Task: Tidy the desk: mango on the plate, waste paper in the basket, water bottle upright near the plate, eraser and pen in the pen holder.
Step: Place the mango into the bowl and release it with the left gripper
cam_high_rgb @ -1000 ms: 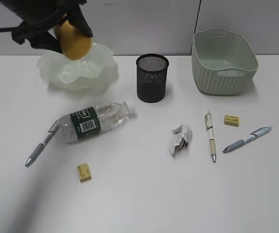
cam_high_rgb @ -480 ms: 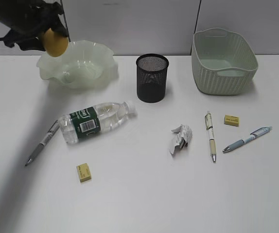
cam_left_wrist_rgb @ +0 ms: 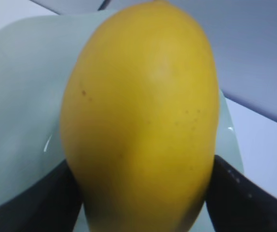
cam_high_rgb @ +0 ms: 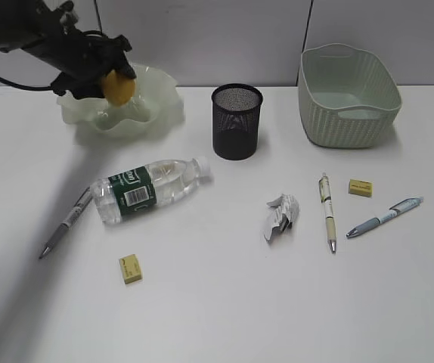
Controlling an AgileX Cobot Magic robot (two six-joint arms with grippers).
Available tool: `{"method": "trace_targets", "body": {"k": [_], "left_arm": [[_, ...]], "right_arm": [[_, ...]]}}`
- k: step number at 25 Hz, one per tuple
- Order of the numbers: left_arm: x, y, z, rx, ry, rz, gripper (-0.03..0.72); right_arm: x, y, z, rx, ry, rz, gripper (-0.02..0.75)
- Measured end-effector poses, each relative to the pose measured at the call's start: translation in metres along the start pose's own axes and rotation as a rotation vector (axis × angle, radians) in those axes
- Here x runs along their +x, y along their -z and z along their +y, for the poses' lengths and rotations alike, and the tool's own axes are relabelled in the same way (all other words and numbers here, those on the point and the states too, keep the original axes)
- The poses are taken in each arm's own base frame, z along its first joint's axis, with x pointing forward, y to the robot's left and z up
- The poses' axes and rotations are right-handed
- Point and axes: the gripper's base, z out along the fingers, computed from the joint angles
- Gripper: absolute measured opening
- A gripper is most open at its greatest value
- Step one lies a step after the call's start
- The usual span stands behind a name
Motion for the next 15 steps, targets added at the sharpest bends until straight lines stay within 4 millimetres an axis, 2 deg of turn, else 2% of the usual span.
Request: {"method": "trace_targets", "body": {"k": [6, 10, 15], "left_arm": [[0.014, -0.020, 0.001, -0.010, -0.020, 0.039, 0.582], [0.012, -0.020, 0.001, -0.019, -0.048, 0.029, 0.631], [0.013, -0.017, 0.001, -0.032, -0.066, 0.047, 0.636]], "right_arm": [[0.000, 0.000, 0.000, 0.000, 0.000, 0.000, 0.495], [0.000, 0.000, 0.000, 0.000, 0.000, 0.000, 0.495], [0.000, 0.000, 0.000, 0.000, 0.000, 0.000, 0.495]]}}
